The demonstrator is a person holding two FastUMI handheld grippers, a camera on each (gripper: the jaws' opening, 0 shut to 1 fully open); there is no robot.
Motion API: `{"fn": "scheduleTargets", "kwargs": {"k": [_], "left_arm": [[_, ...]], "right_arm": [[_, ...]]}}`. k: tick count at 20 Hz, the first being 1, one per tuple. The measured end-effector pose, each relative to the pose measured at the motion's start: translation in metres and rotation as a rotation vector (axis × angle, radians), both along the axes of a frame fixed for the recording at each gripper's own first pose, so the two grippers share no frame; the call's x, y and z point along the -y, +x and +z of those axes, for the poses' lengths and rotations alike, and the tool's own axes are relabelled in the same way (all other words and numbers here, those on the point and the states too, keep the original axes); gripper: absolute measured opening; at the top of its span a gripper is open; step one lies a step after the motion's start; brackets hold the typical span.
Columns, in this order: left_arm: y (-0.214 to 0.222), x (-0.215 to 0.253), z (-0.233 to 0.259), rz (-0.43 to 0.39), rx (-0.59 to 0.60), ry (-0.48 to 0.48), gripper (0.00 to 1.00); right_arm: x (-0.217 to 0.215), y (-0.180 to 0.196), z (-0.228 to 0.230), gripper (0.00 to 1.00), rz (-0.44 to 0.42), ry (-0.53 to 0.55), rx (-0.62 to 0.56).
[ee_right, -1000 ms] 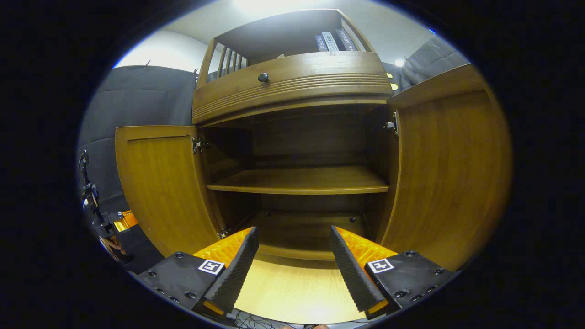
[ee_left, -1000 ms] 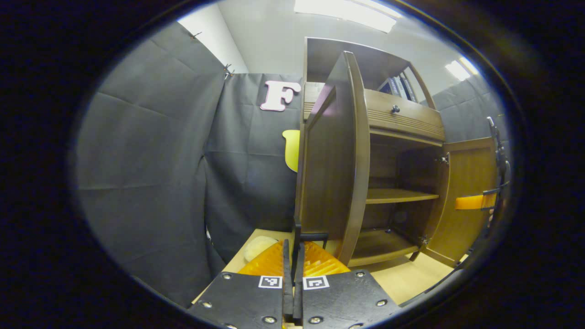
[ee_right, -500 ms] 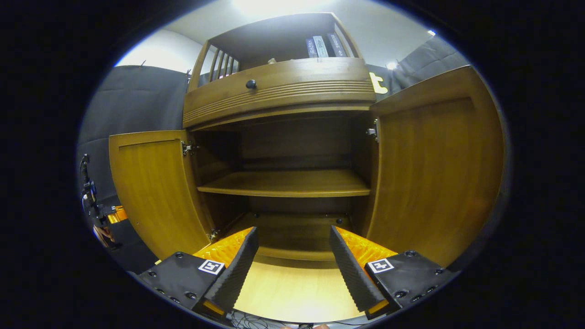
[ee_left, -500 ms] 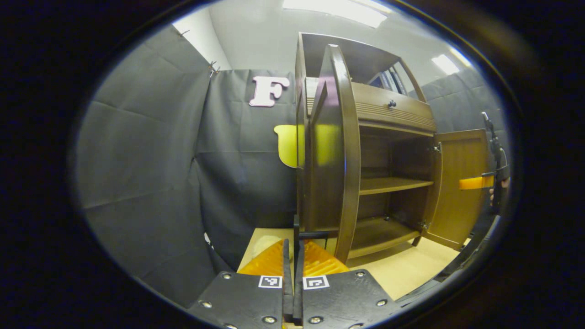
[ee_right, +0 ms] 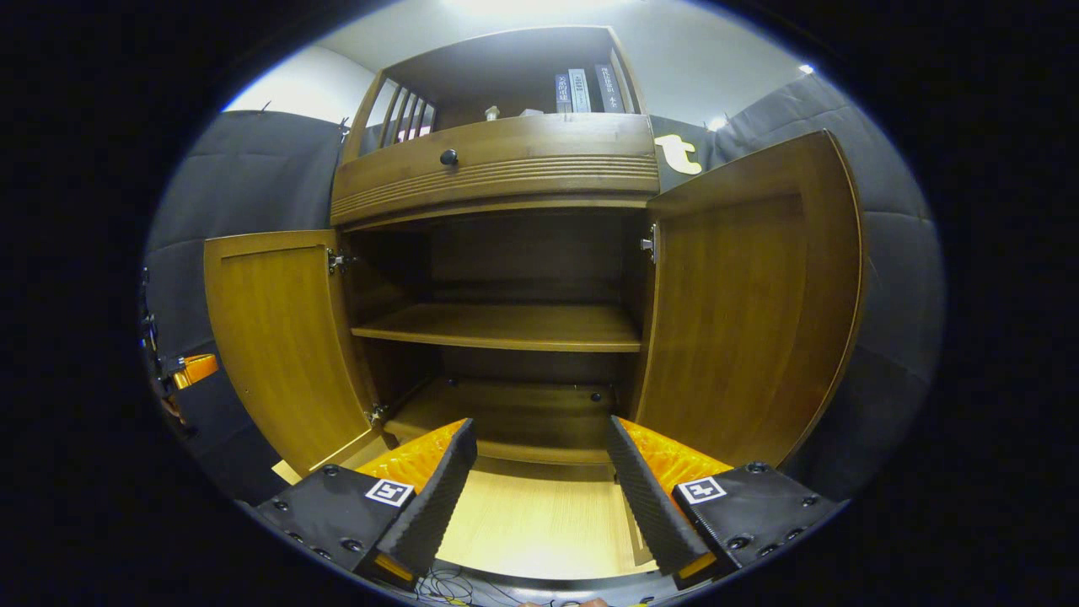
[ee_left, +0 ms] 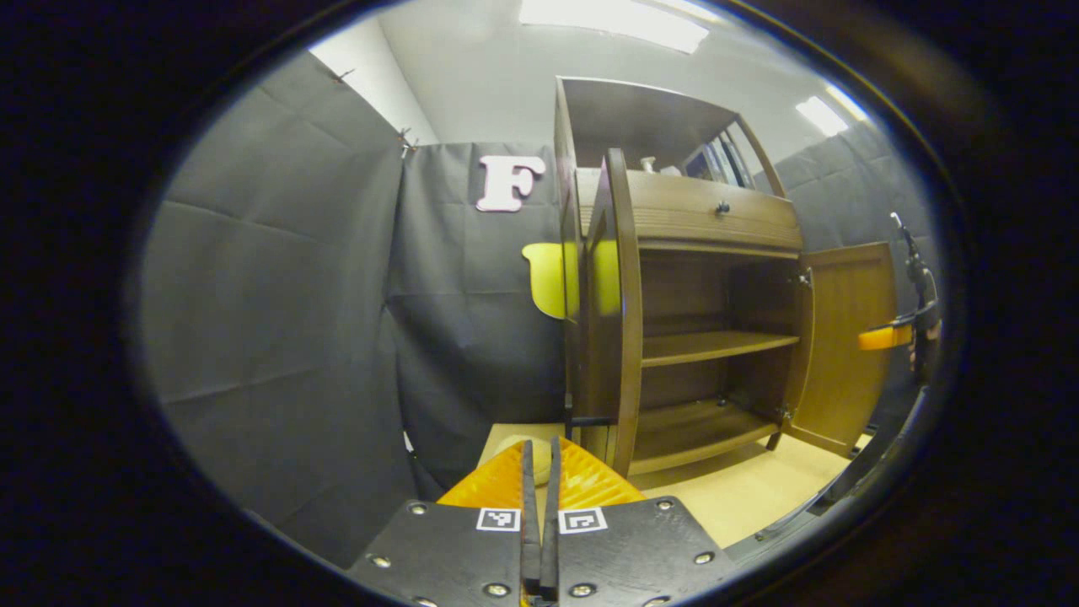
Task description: Open the right door of the double-door shoe cabinet with the right hand, and open the left door with the left hand.
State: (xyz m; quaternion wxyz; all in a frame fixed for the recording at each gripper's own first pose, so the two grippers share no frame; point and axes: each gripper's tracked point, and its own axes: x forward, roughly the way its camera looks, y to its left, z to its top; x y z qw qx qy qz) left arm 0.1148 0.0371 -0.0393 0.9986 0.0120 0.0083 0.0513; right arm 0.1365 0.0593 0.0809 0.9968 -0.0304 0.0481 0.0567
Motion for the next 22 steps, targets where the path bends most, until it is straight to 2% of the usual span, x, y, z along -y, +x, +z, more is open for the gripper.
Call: {"fn": "scheduleTargets", "kwargs": {"k": [4, 6, 7, 9, 13, 15, 17, 22], "left_arm": [[-0.013, 0.012, 0.028, 0.025, 0.069, 0.000, 0.02], [-0.016, 0.020, 0.040, 0.033, 0.093, 0.012, 0.02], [-0.019, 0.027, 0.044, 0.029, 0.103, 0.010, 0.02], [-0.018, 0.048, 0.052, 0.014, 0.115, 0.011, 0.25], [-0.017, 0.063, 0.065, 0.060, 0.140, 0.056, 0.72], [-0.014, 0.081, 0.066, 0.058, 0.144, 0.029, 0.95], [-0.014, 0.107, 0.066, 0.020, 0.146, 0.002, 0.95], [-0.016, 0.135, 0.064, 0.012, 0.127, 0.021, 0.95]], "right_arm": [[0.000, -0.004, -0.002, 0.93, 0.052, -0.014, -0.009], [0.000, -0.007, 0.001, 0.98, 0.088, -0.016, 0.000], [0.002, -0.003, 0.002, 0.93, 0.103, -0.015, 0.006], [0.005, -0.009, 0.008, 0.93, 0.123, -0.019, 0.023], [0.012, -0.018, 0.021, 0.93, 0.162, 0.005, 0.073], [0.019, -0.022, 0.026, 0.93, 0.171, 0.029, 0.091], [0.031, -0.026, 0.027, 0.93, 0.154, 0.040, 0.098], [0.053, -0.035, 0.030, 0.92, 0.125, 0.046, 0.106]]}}
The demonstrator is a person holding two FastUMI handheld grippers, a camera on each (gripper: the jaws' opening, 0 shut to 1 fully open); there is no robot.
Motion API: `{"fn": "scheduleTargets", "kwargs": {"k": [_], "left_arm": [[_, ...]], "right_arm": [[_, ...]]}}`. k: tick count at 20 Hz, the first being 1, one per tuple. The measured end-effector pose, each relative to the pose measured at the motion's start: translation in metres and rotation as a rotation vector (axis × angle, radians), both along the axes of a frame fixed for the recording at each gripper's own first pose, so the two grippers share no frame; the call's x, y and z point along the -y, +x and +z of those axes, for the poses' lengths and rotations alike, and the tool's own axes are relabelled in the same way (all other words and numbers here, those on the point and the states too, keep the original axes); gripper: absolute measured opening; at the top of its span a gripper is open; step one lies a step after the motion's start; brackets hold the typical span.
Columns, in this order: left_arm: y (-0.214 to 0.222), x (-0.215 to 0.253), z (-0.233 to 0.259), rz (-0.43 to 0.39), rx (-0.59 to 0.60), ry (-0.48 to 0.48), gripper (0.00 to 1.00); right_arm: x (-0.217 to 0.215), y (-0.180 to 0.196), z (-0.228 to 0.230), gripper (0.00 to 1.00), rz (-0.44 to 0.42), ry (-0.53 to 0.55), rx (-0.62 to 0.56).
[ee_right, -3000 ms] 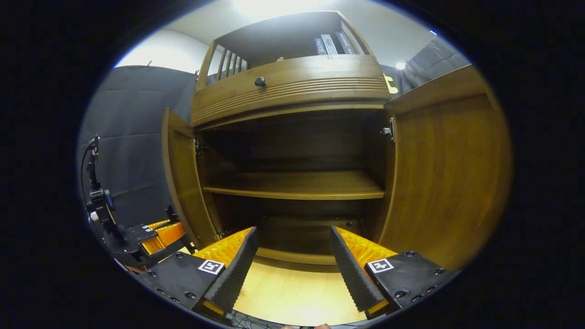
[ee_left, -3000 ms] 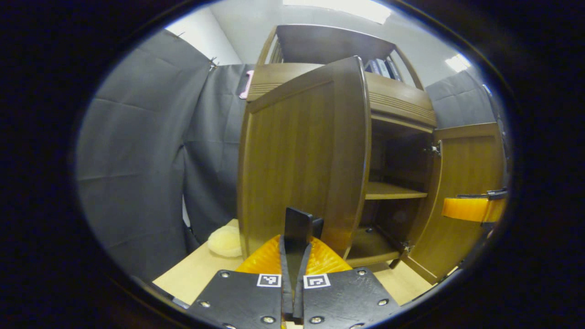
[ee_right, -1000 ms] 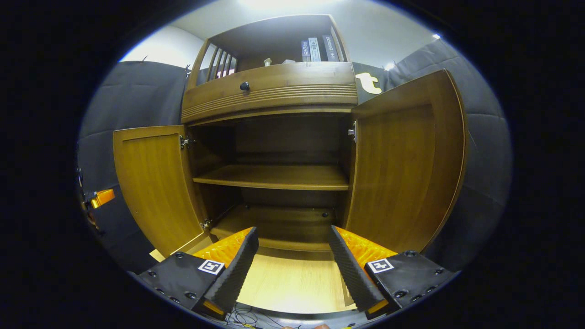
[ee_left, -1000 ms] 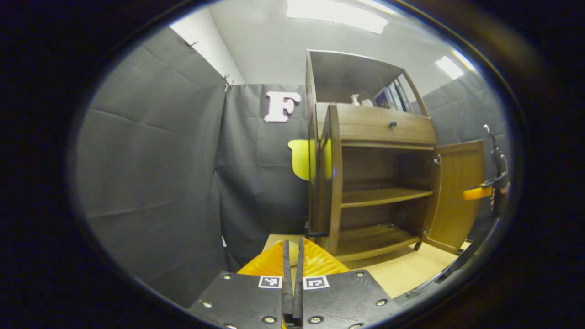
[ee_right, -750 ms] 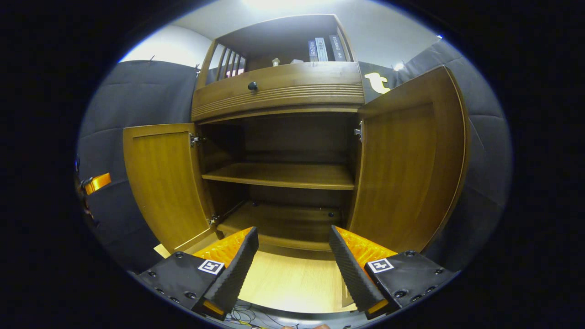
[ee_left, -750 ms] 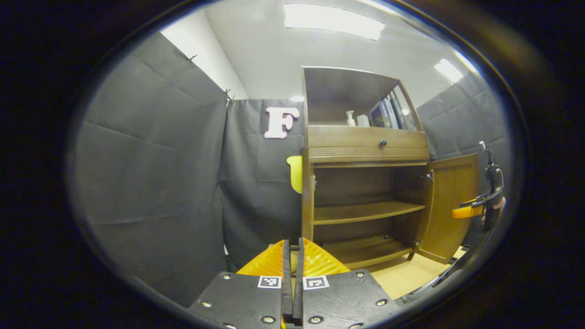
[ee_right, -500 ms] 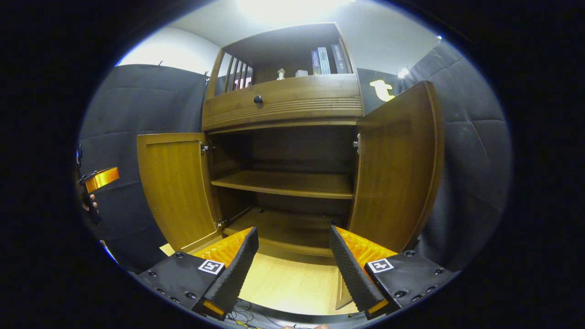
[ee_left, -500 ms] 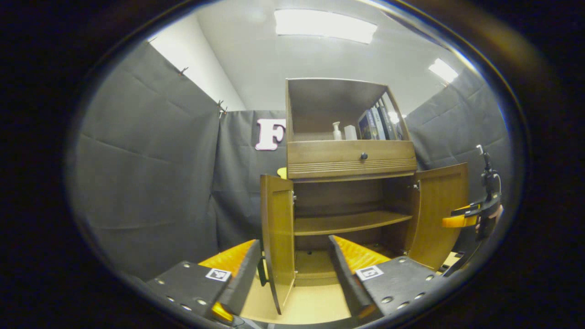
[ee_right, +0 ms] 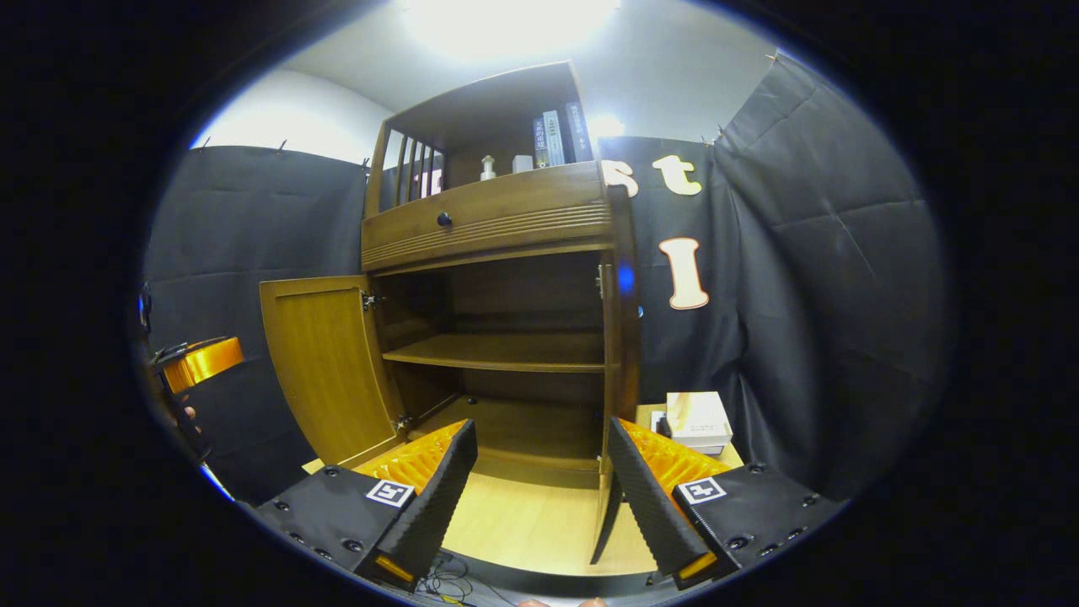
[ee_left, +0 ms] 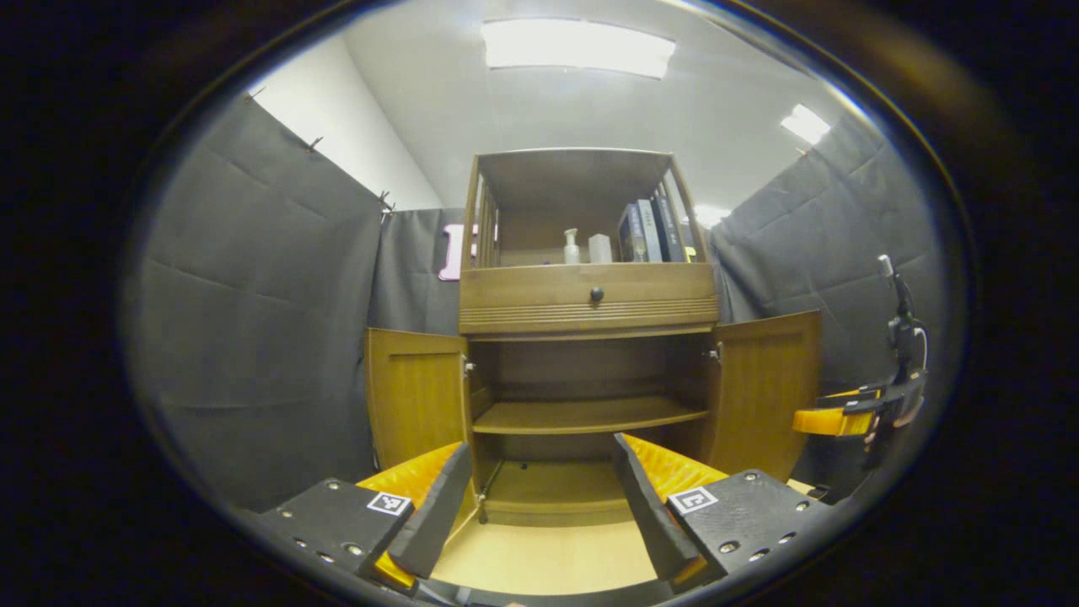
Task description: Open the right door of the double-door shoe cabinet with the right hand, and open the left door with the left hand.
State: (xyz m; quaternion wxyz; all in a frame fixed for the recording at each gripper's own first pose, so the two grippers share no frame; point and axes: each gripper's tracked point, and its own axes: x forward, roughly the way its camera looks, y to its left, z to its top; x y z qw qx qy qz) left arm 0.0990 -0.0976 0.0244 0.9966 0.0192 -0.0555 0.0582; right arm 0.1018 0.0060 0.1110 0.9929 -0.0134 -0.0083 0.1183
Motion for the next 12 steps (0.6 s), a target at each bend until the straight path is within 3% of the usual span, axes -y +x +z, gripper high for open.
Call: {"fn": "scheduleTargets", "kwargs": {"k": [6, 8, 12], "left_arm": [[-0.002, 0.009, -0.009, 0.010, -0.038, -0.029, 0.95], [-0.003, 0.008, -0.008, 0.005, -0.038, -0.016, 0.95], [-0.004, 0.002, -0.005, -0.010, -0.031, -0.007, 0.95]], "right_arm": [[0.006, -0.003, 0.000, 0.92, 0.023, 0.014, -0.015], [0.004, 0.001, 0.000, 0.98, 0.012, 0.030, -0.027], [0.001, 0.007, 0.000, 0.98, -0.034, 0.030, -0.035]]}}
